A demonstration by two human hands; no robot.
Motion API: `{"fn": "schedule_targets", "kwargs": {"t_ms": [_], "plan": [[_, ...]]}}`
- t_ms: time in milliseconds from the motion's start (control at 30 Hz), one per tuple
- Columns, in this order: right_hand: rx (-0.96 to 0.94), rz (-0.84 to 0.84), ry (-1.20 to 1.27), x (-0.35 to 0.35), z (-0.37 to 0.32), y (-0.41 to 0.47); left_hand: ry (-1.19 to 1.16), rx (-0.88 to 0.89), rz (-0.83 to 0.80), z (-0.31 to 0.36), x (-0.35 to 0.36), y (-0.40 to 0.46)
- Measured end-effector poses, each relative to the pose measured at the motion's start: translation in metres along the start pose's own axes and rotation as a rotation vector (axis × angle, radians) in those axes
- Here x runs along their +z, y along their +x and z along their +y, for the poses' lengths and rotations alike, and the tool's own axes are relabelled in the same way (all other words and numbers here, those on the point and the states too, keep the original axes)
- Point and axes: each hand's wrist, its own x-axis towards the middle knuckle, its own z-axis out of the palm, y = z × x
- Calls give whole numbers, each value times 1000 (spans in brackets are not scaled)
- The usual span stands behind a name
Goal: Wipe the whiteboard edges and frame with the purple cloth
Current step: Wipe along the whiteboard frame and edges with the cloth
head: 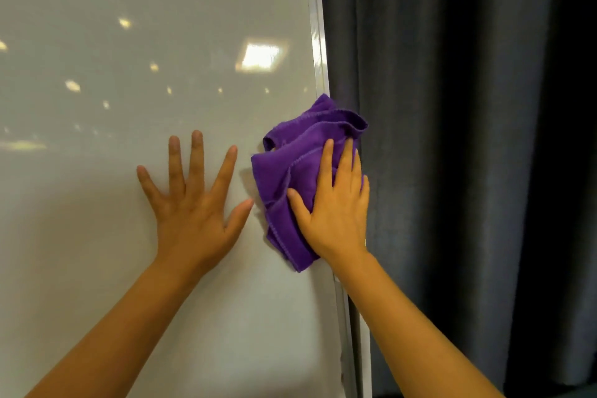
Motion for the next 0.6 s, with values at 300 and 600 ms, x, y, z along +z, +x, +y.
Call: {"fn": "schedule_targets", "kwargs": {"t_ms": [300, 600], "plan": [[-269, -253, -107, -24, 21, -6, -260, 826, 361, 56, -26, -13], [-422, -261, -243, -49, 43, 0, 21, 499, 27, 41, -20, 1]]}}
